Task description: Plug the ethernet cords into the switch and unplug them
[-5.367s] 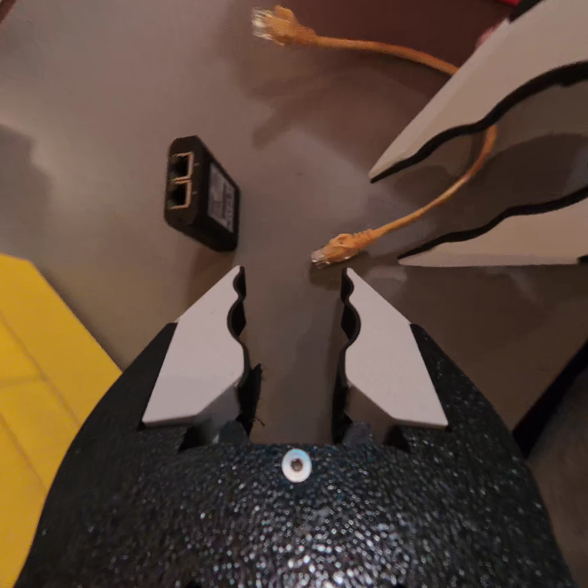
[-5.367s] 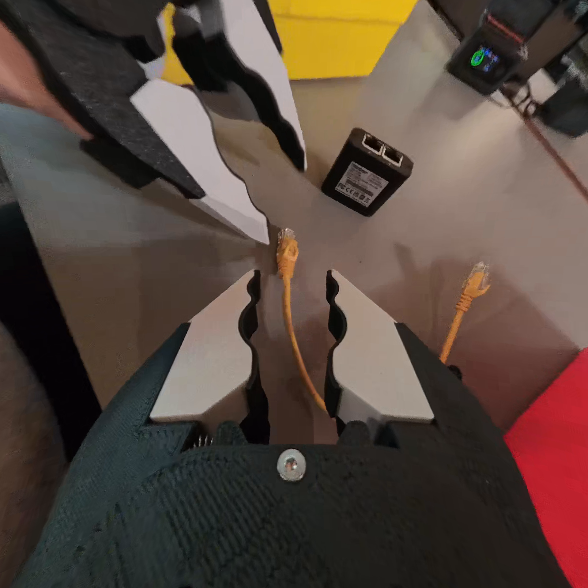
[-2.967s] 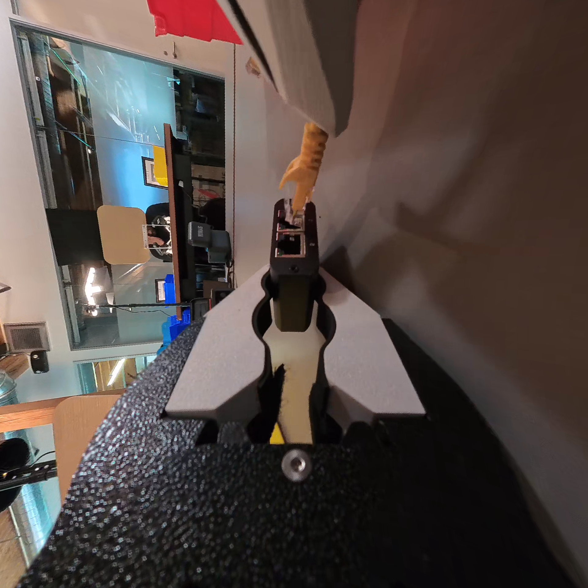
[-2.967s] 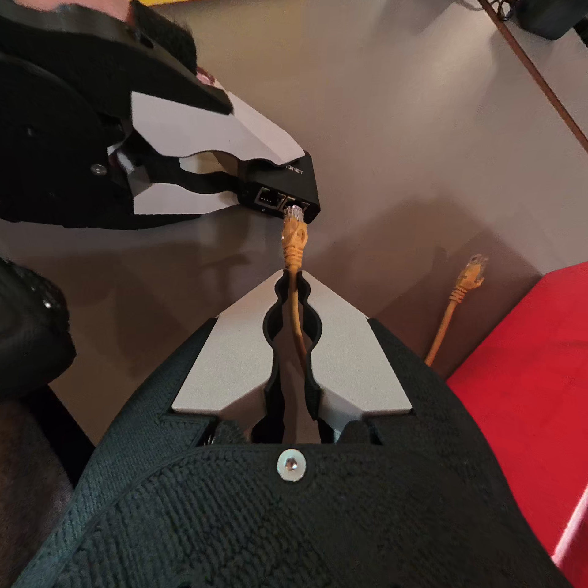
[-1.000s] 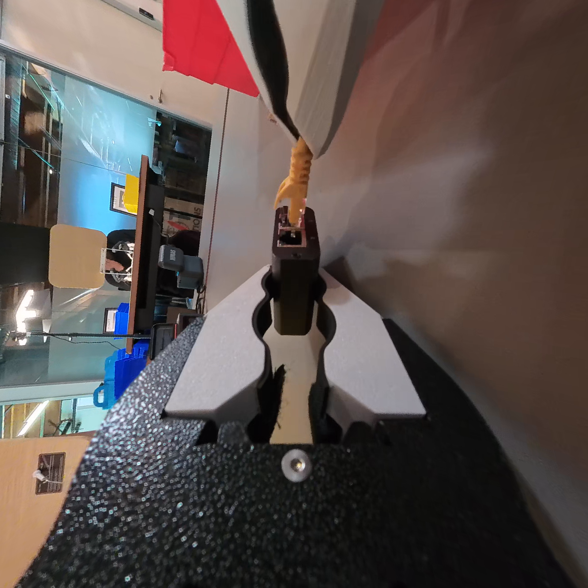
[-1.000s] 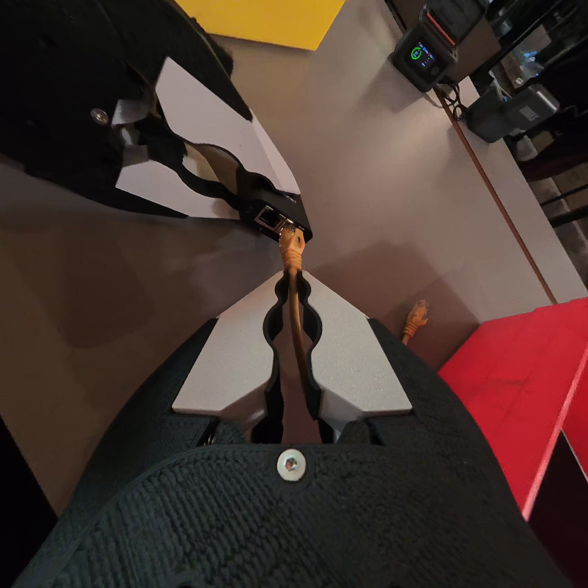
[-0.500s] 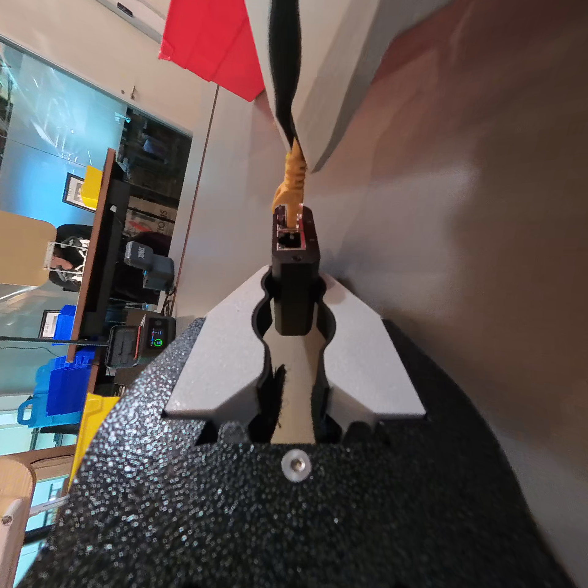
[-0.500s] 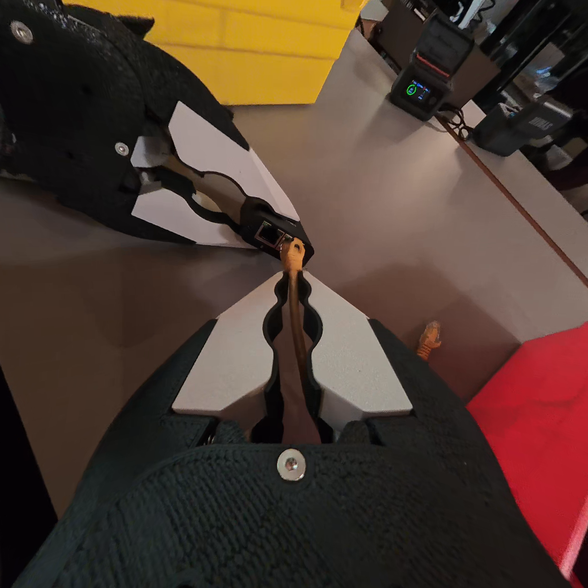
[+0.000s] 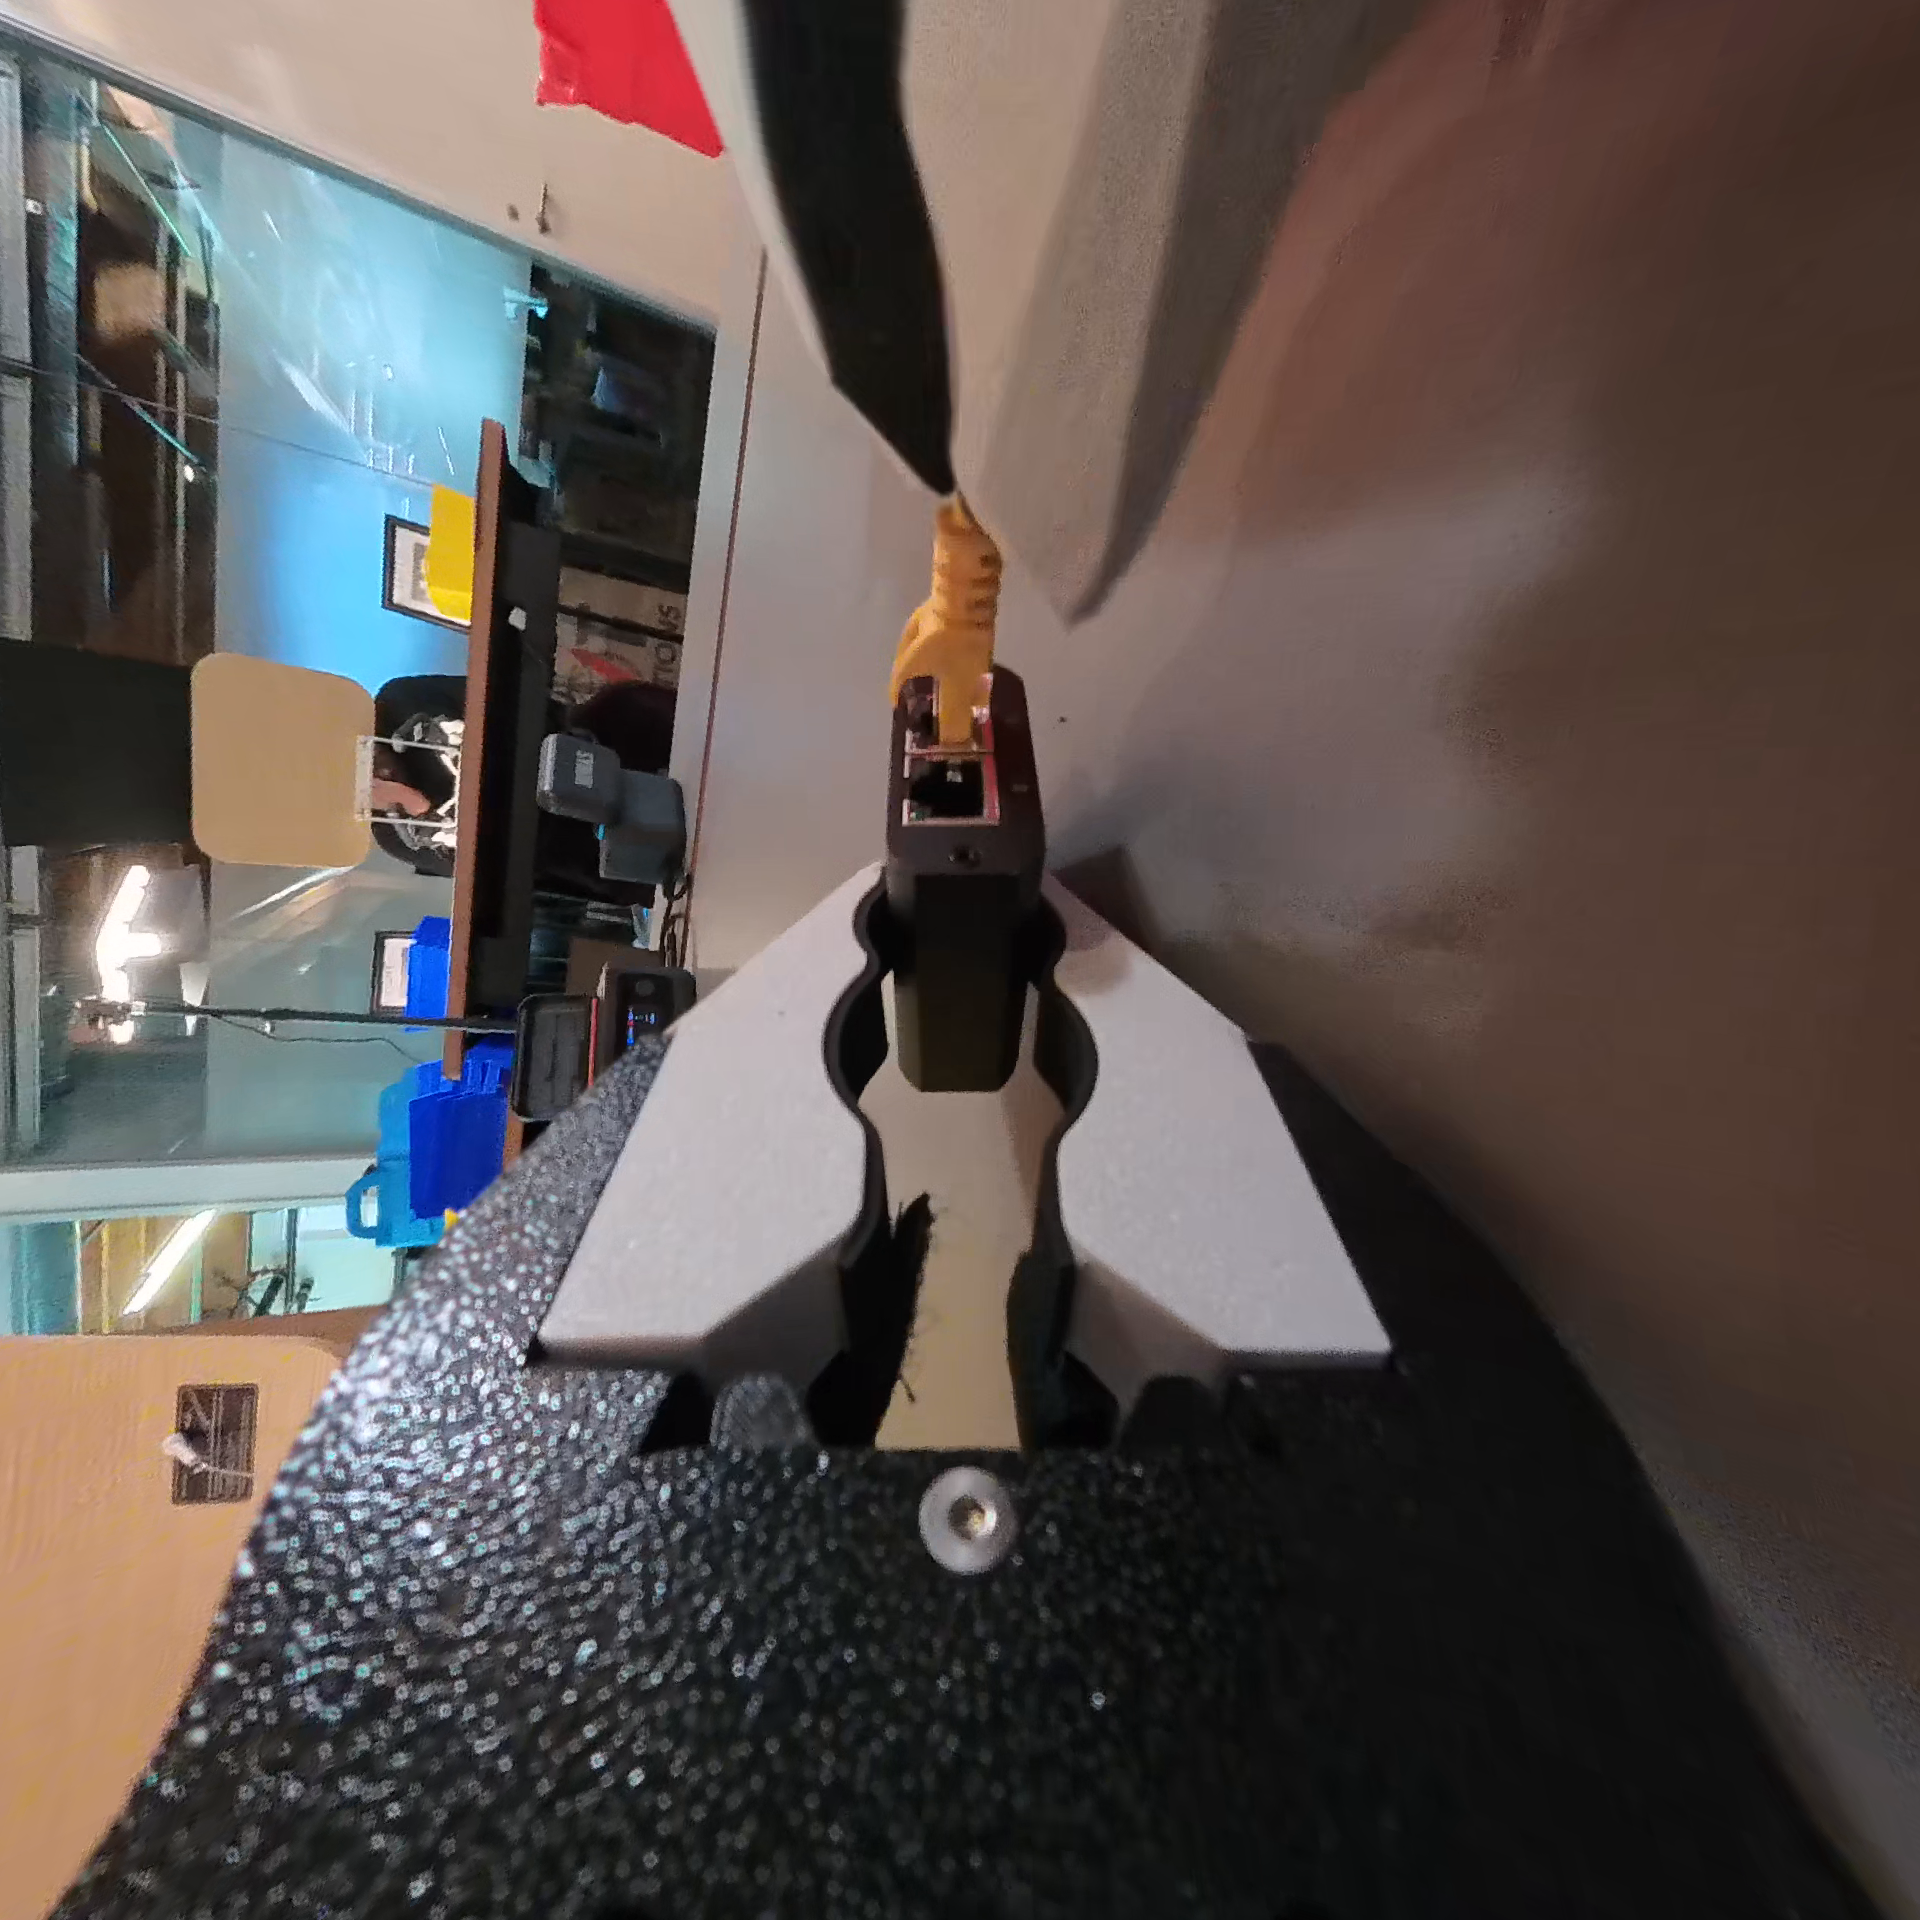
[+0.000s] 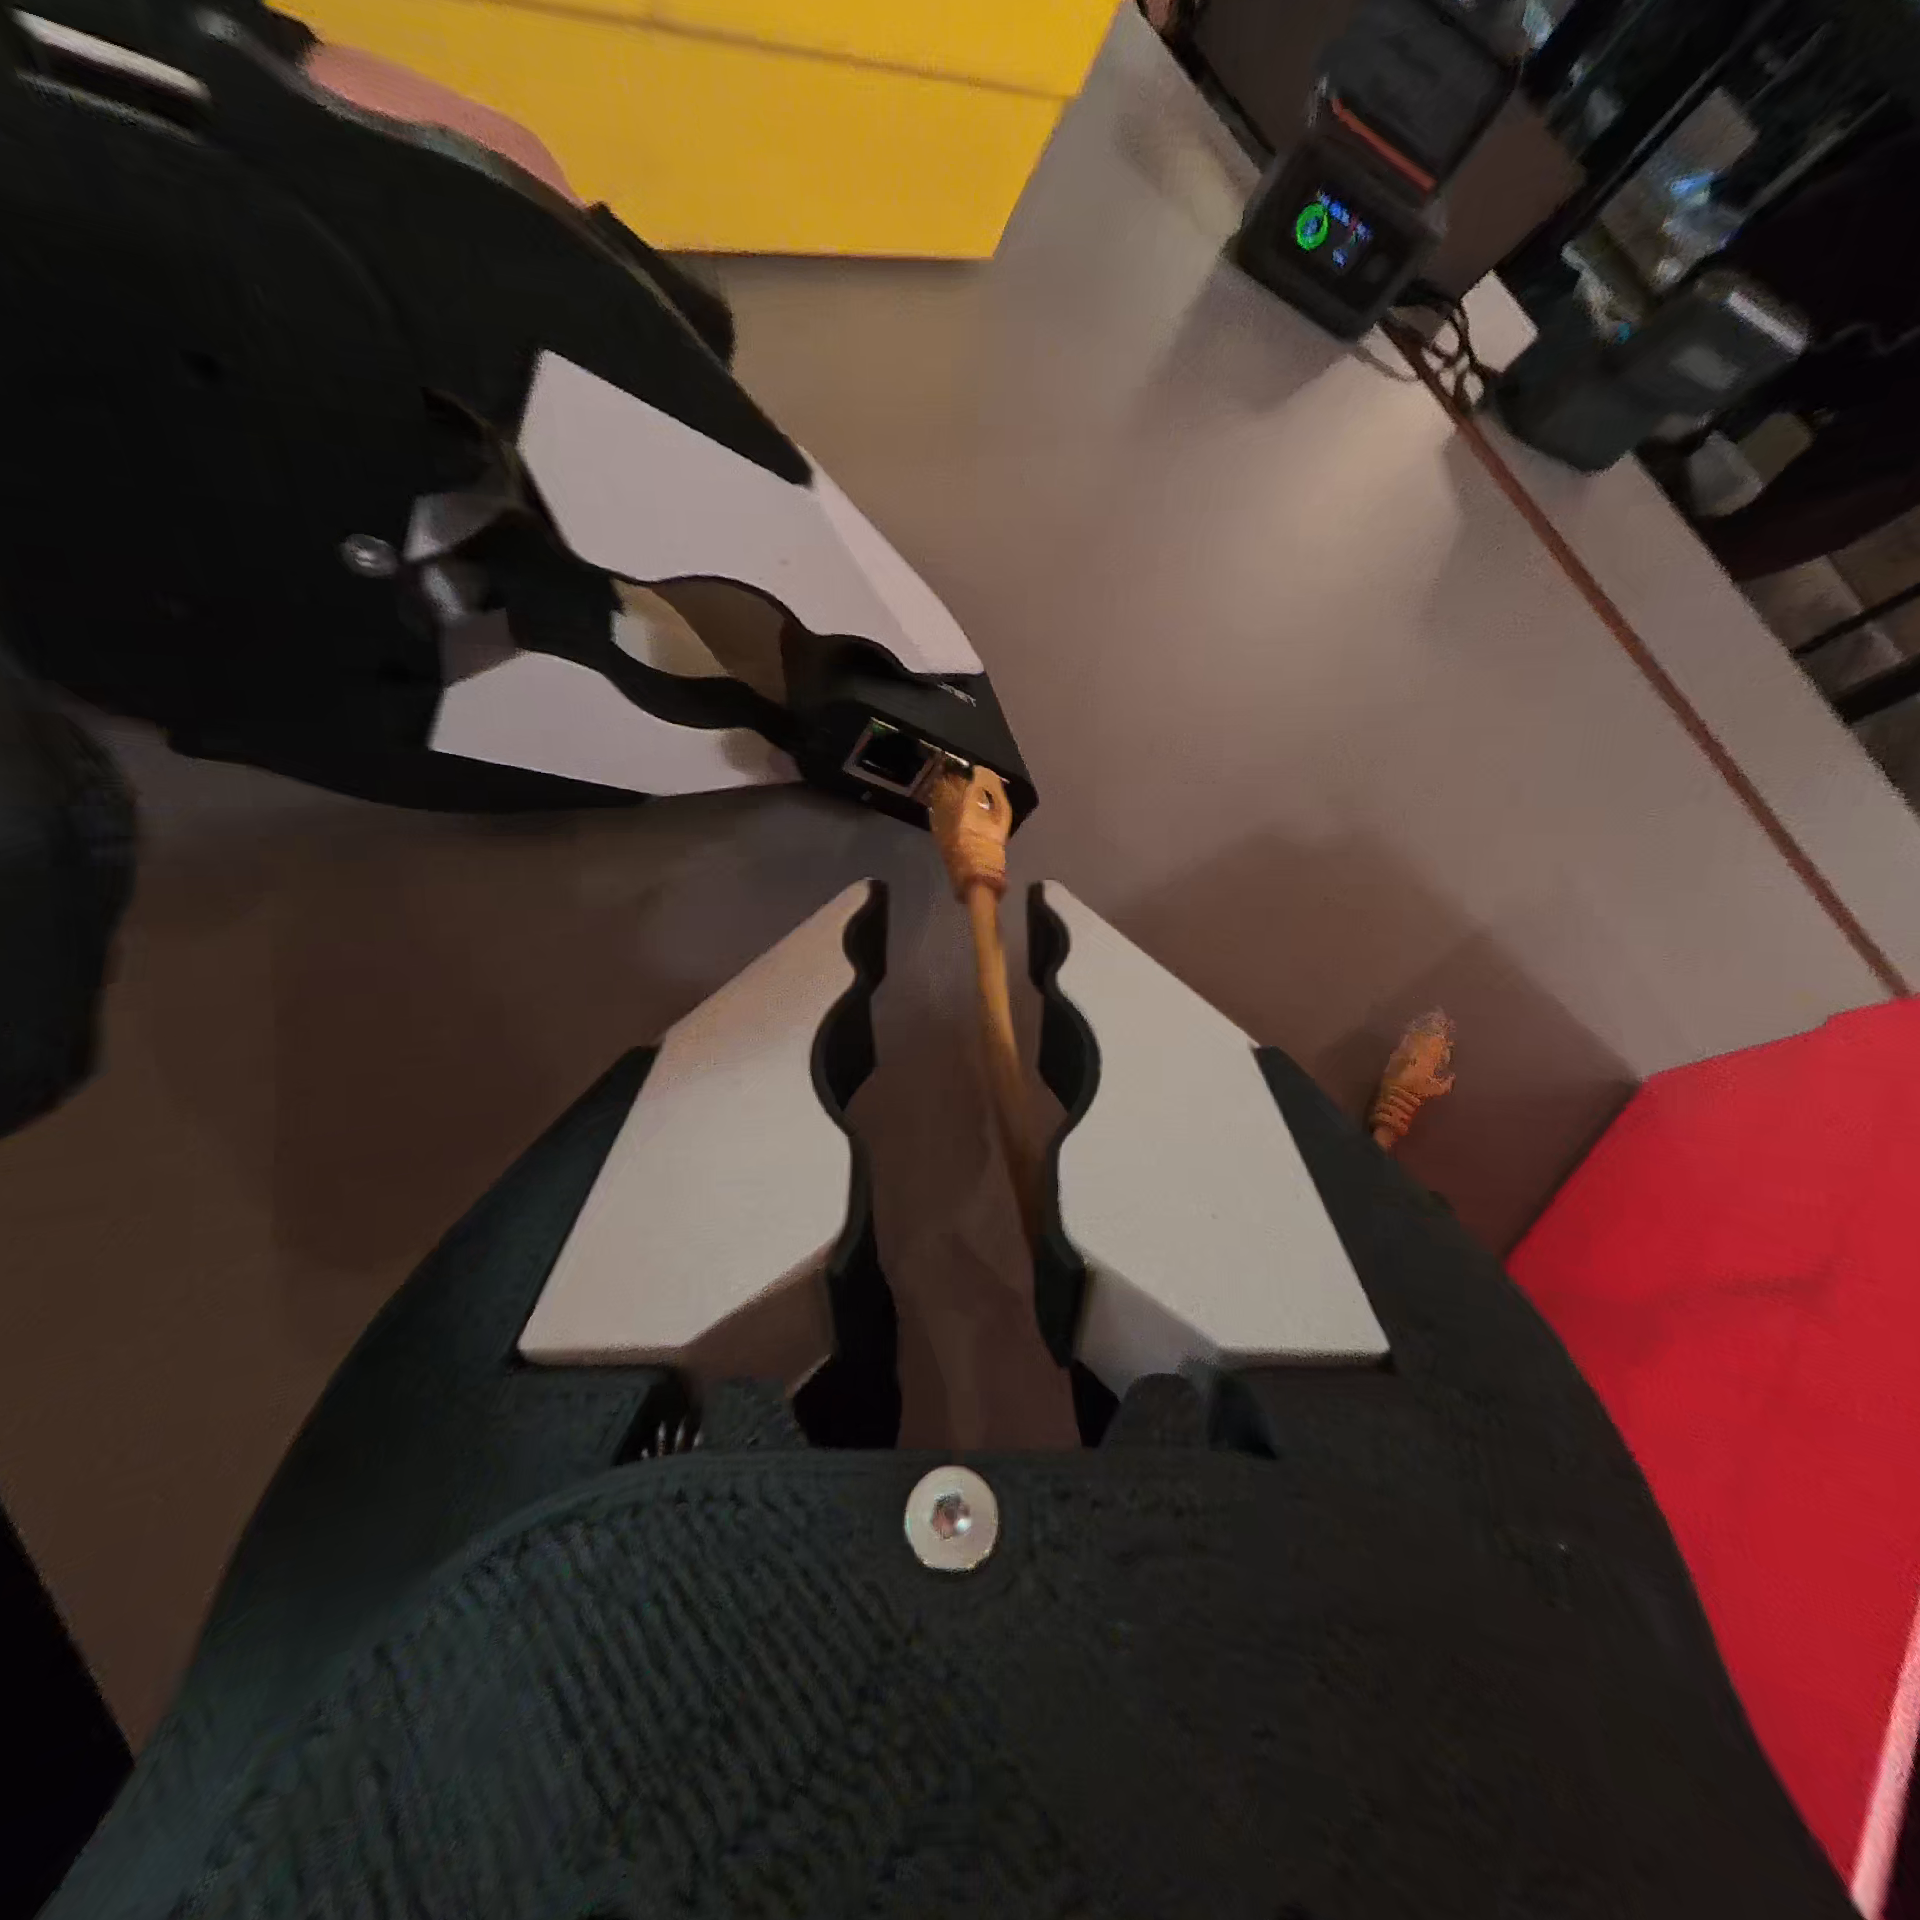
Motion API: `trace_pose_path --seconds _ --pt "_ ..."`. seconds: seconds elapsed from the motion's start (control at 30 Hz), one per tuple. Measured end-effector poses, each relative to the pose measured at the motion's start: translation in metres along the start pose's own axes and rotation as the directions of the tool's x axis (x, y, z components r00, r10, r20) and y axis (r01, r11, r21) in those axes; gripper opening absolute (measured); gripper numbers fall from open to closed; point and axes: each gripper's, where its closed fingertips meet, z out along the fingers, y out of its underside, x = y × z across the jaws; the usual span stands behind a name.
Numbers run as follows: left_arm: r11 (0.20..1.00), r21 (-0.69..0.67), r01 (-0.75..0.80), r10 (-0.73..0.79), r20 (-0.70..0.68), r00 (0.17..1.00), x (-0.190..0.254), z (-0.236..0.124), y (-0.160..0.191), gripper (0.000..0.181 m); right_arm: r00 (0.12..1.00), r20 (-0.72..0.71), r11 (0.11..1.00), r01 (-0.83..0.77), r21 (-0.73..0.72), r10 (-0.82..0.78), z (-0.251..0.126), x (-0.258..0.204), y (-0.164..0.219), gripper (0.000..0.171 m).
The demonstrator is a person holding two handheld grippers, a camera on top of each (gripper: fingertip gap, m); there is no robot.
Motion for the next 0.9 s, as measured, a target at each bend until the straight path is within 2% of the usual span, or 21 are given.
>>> trace_pose_path --seconds 0.03,0.2,0.3,0.47,0.57,0.67,0.77,0.83,0.9 --pt "1.000 -0.013 0.003 -0.003 0.003 1.000 -0.001 0.000 0.002 0.022 1.000 -0.006 1.000 0.017 0.019 -0.017 -0.002 -0.002 -0.004 0.027" --pt "0.997 -0.079 -0.004 0.006 0.027 1.000 -0.005 0.003 0.009 0.021 0.993 -0.082 0.984 0.095 0.153 -0.083 -0.022 -0.001 -0.027 0.027" --pt "0.993 -0.067 0.092 -0.094 -0.031 0.995 -0.001 0.001 0.000 0.025 0.992 -0.100 0.970 0.101 0.222 -0.080 -0.035 0.001 -0.035 0.025" --pt "0.971 -0.015 0.237 -0.235 -0.195 0.952 0.000 -0.020 -0.033 0.071 0.986 -0.161 0.938 0.098 0.333 -0.046 -0.057 0.016 -0.048 0.023" --pt "0.935 0.015 0.354 -0.336 -0.280 0.899 -0.012 -0.044 -0.051 0.079 0.980 -0.198 0.904 0.083 0.420 0.002 -0.072 0.024 -0.059 0.022" --pt "0.896 0.035 0.442 -0.408 -0.325 0.853 -0.045 -0.076 -0.059 0.078 0.976 -0.216 0.870 0.073 0.488 0.040 -0.084 0.029 -0.067 0.022" --pt "0.873 -0.008 0.487 -0.455 -0.367 0.811 -0.087 -0.120 -0.043 0.075 0.977 -0.205 0.857 0.062 0.512 0.052 -0.087 0.029 -0.070 0.021" --pt "0.855 -0.099 0.508 -0.498 -0.431 0.753 -0.099 -0.155 -0.018 0.077 0.980 -0.192 0.862 0.048 0.504 0.058 -0.085 0.028 -0.068 0.020" --pt "0.837 -0.177 0.517 -0.540 -0.414 0.733 -0.109 -0.187 0.020 0.078 0.983 -0.170 0.865 0.027 0.500 0.068 -0.082 0.026 -0.066 0.020"
